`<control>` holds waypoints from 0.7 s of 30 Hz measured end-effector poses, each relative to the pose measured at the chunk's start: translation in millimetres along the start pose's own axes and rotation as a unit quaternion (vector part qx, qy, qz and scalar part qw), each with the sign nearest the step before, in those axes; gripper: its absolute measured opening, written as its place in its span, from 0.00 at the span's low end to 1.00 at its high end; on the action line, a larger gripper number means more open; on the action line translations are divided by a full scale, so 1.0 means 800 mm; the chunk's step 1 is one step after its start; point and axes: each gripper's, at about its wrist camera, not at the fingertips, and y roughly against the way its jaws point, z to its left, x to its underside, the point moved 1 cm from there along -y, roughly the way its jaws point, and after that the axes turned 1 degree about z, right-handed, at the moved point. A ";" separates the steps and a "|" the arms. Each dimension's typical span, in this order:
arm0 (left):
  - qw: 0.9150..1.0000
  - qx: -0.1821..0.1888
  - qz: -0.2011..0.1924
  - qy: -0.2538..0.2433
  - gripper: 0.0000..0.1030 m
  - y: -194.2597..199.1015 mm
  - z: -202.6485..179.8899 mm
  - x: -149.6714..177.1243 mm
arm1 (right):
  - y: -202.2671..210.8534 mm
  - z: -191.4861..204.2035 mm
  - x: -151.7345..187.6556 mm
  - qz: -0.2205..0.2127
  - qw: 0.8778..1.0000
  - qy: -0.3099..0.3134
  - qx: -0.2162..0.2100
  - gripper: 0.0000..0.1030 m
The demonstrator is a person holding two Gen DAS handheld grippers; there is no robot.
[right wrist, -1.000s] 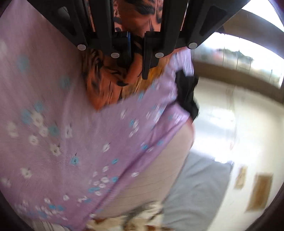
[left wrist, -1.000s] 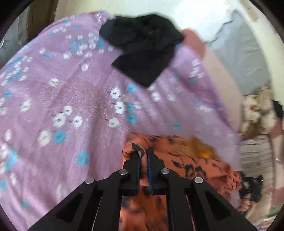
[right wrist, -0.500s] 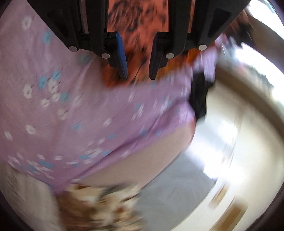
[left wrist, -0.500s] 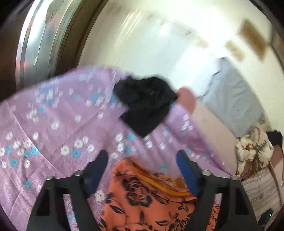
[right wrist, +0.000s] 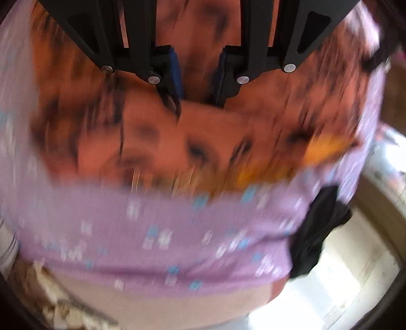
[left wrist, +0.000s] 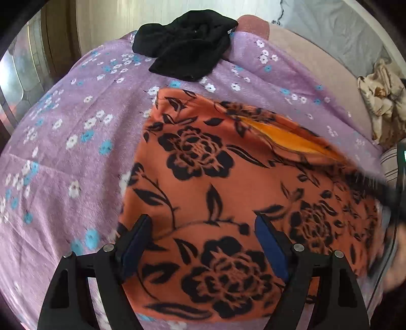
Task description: Fold small clothes
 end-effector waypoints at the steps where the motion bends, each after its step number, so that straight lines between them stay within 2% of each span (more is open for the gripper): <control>1: 1.000 -0.003 -0.004 0.004 0.81 0.000 0.003 -0.005 | -0.006 -0.009 -0.020 -0.018 1.000 -0.023 0.012 0.26; 3: 1.000 -0.009 -0.007 0.014 0.81 0.001 0.014 -0.014 | 0.002 -0.016 -0.043 -0.051 0.996 -0.067 0.008 0.27; 5: 0.999 -0.016 -0.007 0.032 0.81 -0.001 0.024 -0.020 | 0.022 -0.001 -0.046 -0.081 0.994 -0.068 -0.034 0.27; 7: 0.999 -0.029 -0.009 0.043 0.81 0.002 0.036 -0.019 | 0.032 0.042 -0.031 -0.068 0.993 -0.029 -0.097 0.27; 8: 0.998 -0.038 -0.005 0.048 0.81 0.002 0.040 -0.019 | 0.034 0.068 -0.016 -0.046 0.990 -0.001 -0.131 0.27; 10: 0.997 -0.048 0.010 0.060 0.81 -0.008 0.049 -0.019 | 0.029 0.119 0.013 0.001 0.984 0.055 -0.170 0.27; 14: 0.997 -0.043 0.031 0.061 0.81 -0.018 0.060 -0.011 | -0.013 0.207 0.035 0.049 0.975 0.118 -0.182 0.27; 16: 0.996 -0.051 0.044 0.054 0.81 -0.027 0.064 -0.006 | -0.047 0.229 0.026 0.066 0.976 0.111 -0.174 0.28; 19: 0.997 -0.045 0.043 0.055 0.82 -0.027 0.066 -0.008 | -0.080 0.248 -0.006 0.043 0.983 0.079 -0.158 0.26; 21: 0.997 -0.055 0.034 0.045 0.82 -0.024 0.065 -0.011 | -0.088 0.246 -0.026 0.046 0.984 0.031 -0.171 0.26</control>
